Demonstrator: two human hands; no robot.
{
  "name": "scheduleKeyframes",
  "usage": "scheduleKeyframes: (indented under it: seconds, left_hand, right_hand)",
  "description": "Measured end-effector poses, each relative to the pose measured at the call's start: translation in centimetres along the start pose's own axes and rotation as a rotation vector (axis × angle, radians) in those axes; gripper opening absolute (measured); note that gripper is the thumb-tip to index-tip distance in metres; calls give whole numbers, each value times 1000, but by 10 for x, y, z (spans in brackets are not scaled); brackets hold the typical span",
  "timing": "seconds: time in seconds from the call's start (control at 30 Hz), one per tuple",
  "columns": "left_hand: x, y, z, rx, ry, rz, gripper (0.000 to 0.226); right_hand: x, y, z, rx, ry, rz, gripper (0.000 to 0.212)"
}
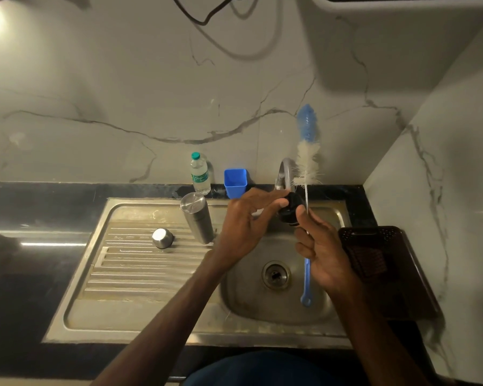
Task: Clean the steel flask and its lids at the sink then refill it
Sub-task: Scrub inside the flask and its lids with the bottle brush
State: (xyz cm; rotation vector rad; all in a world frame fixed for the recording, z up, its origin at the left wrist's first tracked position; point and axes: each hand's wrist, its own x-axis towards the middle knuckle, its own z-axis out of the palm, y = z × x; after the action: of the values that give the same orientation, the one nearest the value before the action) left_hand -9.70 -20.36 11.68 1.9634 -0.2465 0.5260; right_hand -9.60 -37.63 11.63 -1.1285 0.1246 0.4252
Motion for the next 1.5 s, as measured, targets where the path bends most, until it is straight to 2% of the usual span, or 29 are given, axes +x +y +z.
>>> scheduleKeyframes:
  seconds: [0.1,0.17,0.3,0.43,0.57,0.7,0.8,0.9,1.03,1.2,1.37,1.43,1.5]
  left_hand:
    - [-1,1,2,-46,65,-86,20]
    - [2,1,-1,-51,29,-115,20]
    - [11,2,-15,-87,-197,-170,29]
    - [8,6,-20,-193,-412,-127,47]
    - [7,-1,-17,-253,-359,-197,50]
    - [6,-12,-16,-271,-210,-257,51]
    - [6,-25,-18,-216,-126,-331,60]
    - [8,-32,-17,-147,-145,-341,61]
    - [14,-35,-17,-26,-154,-302,54]
    - [18,-26,-12,-172,-262,-365,52]
    - [17,-26,-11,-335,-296,-386,52]
    - [18,-25,-12,-338,-297,-388,53]
    - [20,-24,-16,-242,-264,-380,54]
  right_hand:
    - [-2,2,1,-22,8,10,47]
    - [-2,3,0,-13,1,32,49]
    - [2,0,-8,-13,-76,50,40]
    - [5,-6,-10,-34,-160,43,39]
    - [5,-9,-7,-59,-149,68,45]
    - [3,-11,-11,-229,-33,16,37]
    - [-3,-11,-20,-378,-27,-58,33]
    - [-11,-7,-26,-444,-50,-103,31]
    - [-18,-2,-30,-488,-67,-2,35]
    - [-21,-2,-29,-536,-79,44,37]
    - [-19,-6,-30,-535,-69,-21,36]
    - [-18,-4,-29,-539,-67,-46,36]
    - [-19,-2,-28,-571,-69,-95,36]
